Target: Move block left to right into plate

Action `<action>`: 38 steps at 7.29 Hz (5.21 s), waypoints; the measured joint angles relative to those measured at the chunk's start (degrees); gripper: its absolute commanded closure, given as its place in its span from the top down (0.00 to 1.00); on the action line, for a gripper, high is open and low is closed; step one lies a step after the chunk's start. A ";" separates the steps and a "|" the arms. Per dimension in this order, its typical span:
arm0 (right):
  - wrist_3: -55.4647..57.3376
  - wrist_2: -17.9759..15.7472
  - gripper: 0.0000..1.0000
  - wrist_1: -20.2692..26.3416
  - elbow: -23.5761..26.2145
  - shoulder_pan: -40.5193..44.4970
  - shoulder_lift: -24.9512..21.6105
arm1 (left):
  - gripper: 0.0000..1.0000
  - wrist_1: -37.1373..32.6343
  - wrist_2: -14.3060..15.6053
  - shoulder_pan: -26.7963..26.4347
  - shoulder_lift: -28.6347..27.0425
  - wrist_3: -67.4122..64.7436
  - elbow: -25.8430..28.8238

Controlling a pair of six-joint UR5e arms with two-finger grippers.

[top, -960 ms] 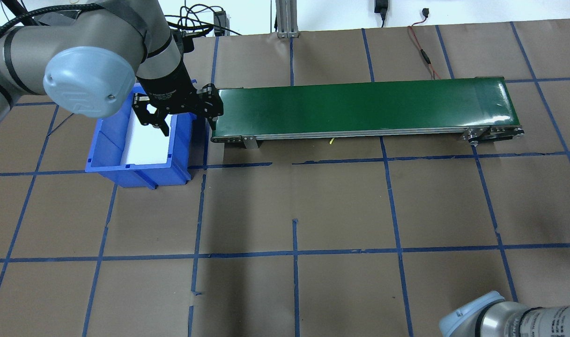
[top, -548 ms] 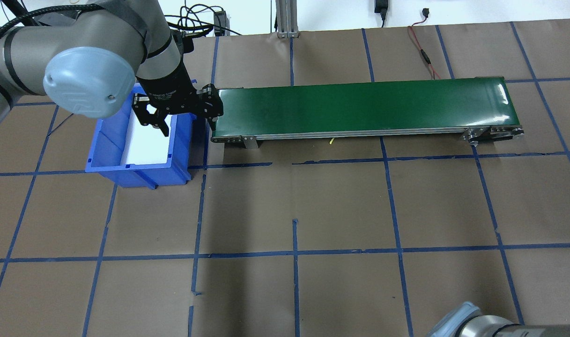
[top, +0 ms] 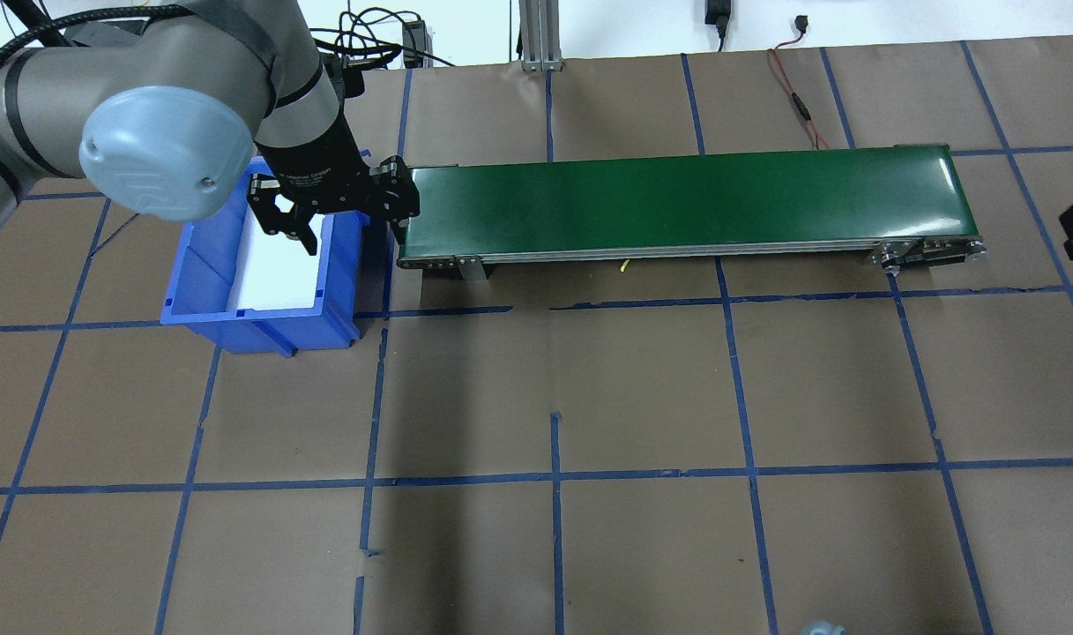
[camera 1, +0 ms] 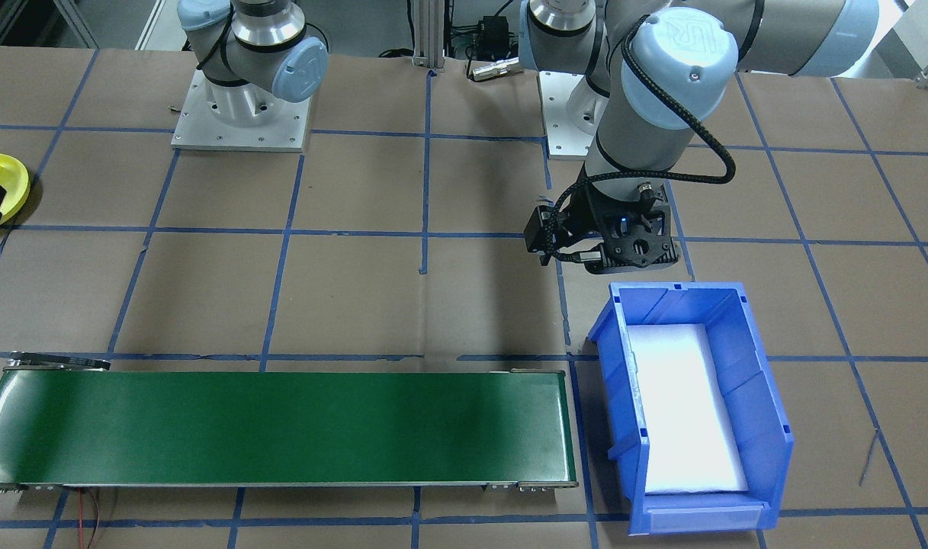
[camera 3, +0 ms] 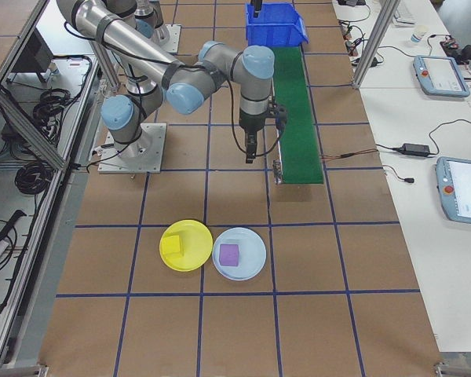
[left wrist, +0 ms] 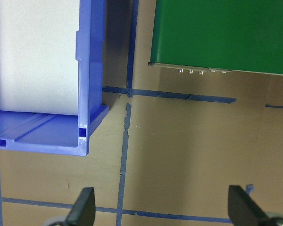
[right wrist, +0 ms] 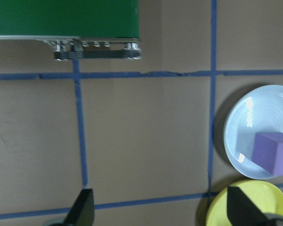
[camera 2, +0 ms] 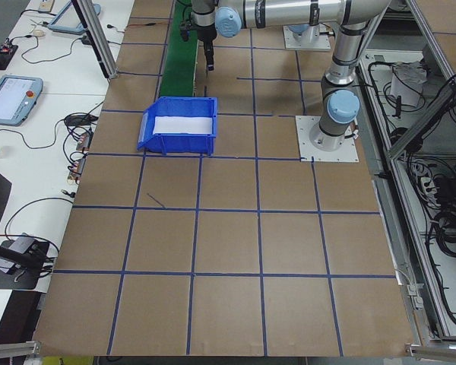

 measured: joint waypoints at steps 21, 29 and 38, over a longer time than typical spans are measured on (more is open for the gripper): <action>31.92 10.31 1.00 13.76 -9.94 26.87 -1.96 | 1.00 -0.97 5.89 -1.77 3.41 0.68 3.14; 31.96 10.09 1.00 13.79 -10.29 26.81 -2.22 | 1.00 -0.91 5.74 -1.83 3.63 0.61 2.86; 31.92 9.22 1.00 13.72 -10.23 26.70 -2.14 | 1.00 -0.97 5.94 -1.83 3.84 0.37 2.75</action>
